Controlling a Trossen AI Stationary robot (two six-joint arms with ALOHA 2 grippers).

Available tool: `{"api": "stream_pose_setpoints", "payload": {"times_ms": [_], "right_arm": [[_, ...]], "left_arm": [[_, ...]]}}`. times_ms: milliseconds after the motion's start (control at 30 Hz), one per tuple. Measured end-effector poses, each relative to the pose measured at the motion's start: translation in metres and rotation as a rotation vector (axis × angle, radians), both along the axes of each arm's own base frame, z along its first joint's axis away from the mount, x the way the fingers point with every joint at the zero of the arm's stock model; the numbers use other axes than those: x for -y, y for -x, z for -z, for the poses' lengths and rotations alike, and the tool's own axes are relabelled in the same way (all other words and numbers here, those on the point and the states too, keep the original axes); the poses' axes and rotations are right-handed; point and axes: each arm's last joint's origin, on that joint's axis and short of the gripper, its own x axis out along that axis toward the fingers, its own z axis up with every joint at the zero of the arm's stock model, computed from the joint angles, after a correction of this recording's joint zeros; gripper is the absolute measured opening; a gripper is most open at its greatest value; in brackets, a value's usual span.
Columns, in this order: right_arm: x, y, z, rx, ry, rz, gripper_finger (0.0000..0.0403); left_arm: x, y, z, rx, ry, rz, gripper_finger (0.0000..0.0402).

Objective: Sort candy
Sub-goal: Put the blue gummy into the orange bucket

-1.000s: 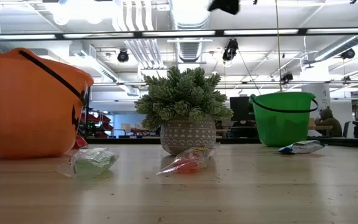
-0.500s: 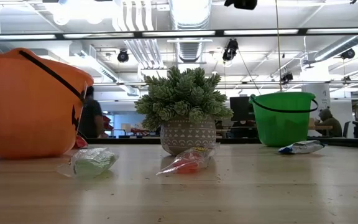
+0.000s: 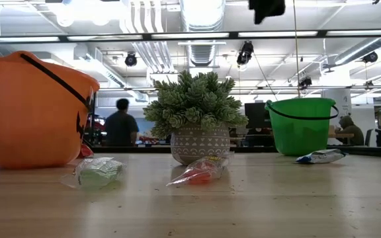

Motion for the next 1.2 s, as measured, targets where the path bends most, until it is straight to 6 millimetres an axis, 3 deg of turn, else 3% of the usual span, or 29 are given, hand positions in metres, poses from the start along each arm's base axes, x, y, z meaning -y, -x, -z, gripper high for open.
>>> {"api": "stream_pose_setpoints", "payload": {"times_ms": [200,367,900,1200], "right_arm": [[-0.041,-0.003,0.037,-0.170,-0.034,0.002,0.0180],[-0.073,0.002,0.056,-0.263,-0.038,0.031,0.0180],[-0.139,0.019,0.093,-0.364,0.004,0.211,0.0180],[-0.185,0.036,0.133,-0.364,0.000,0.213,0.0180]], "left_arm": [[-0.011,0.009,-0.003,0.010,0.001,0.015,0.0115],[-0.020,0.017,-0.004,0.003,0.002,0.018,0.0115],[-0.037,0.032,-0.007,0.017,0.002,0.057,0.0115],[-0.040,0.035,-0.006,-0.005,0.006,0.074,0.0115]]}}
